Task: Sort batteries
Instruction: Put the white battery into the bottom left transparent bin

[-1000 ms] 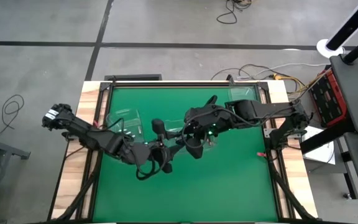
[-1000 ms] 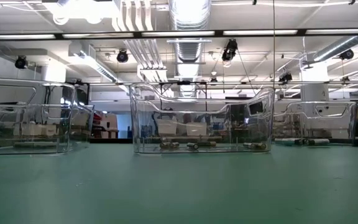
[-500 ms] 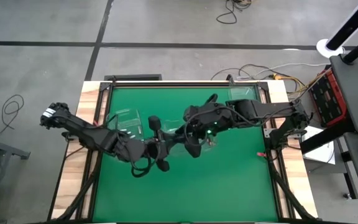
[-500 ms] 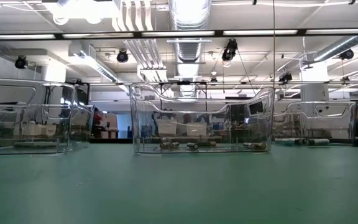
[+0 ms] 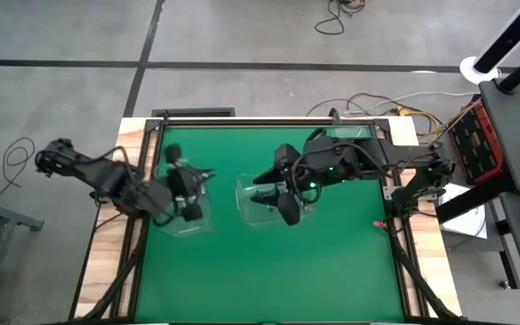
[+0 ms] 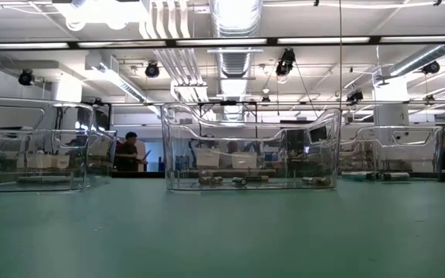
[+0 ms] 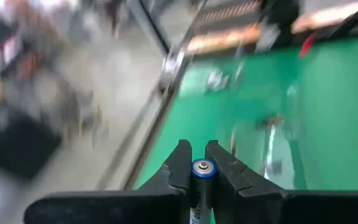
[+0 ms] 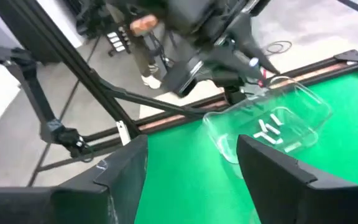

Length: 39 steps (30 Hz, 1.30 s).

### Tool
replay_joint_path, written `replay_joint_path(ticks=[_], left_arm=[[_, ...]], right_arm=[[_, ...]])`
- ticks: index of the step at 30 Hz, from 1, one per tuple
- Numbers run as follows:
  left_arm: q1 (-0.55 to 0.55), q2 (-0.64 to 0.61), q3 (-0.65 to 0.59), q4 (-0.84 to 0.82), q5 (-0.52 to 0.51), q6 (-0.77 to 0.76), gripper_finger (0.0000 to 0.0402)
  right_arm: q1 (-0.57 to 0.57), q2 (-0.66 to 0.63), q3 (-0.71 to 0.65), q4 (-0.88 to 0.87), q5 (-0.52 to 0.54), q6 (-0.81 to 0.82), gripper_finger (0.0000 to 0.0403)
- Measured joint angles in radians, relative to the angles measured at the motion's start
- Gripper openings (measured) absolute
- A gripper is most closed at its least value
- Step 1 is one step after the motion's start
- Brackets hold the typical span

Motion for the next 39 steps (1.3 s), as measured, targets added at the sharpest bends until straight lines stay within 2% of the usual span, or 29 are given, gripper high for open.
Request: replay_joint_path(ticks=[3, 6, 8, 11, 13, 16, 22, 32, 36, 39], left_arm=[[0.031, -0.072, -0.051, -0.277, 0.014, -0.345, 0.0009], [0.063, -0.122, -0.145, -0.489, 0.096, -0.668, 0.0009], [0.080, -0.147, -0.228, -0.541, 0.166, -0.825, 0.0009], [0.107, -0.161, -0.360, -0.484, 0.258, -0.971, 0.0009], [0.118, -0.151, -0.432, -0.409, 0.313, -0.965, 0.0009], [0.124, -0.114, -0.514, -0.313, 0.388, -0.854, 0.0009], [0.189, -0.062, -0.621, -0.292, 0.477, -0.761, 0.0009], [0.292, -0.001, -0.650, -0.187, 0.482, -0.550, 0.0010], [0.343, 0.039, -0.692, -0.104, 0.571, -0.500, 0.0010], [0.369, 0.072, -0.723, -0.022, 0.598, -0.477, 0.0010]], right_arm=[[0.000, 0.000, -0.005, -0.019, 0.002, -0.017, 0.0244], [0.000, 0.003, -0.021, -0.047, 0.003, -0.040, 0.0252], [0.000, 0.010, -0.031, -0.064, 0.014, -0.041, 0.0255], [-0.002, 0.028, -0.035, -0.069, 0.018, -0.044, 0.0255], [-0.003, 0.037, -0.035, -0.069, 0.019, -0.049, 0.0251], [-0.003, 0.050, -0.035, -0.071, 0.019, -0.048, 0.0244], [0.010, 0.053, -0.035, -0.112, 0.018, -0.019, 0.0230], [0.053, 0.052, -0.035, -0.109, 0.018, 0.000, 0.0221], [0.061, 0.052, -0.035, -0.109, 0.019, 0.030, 0.0221], [0.068, 0.052, -0.035, -0.108, 0.020, 0.034, 0.0221]])
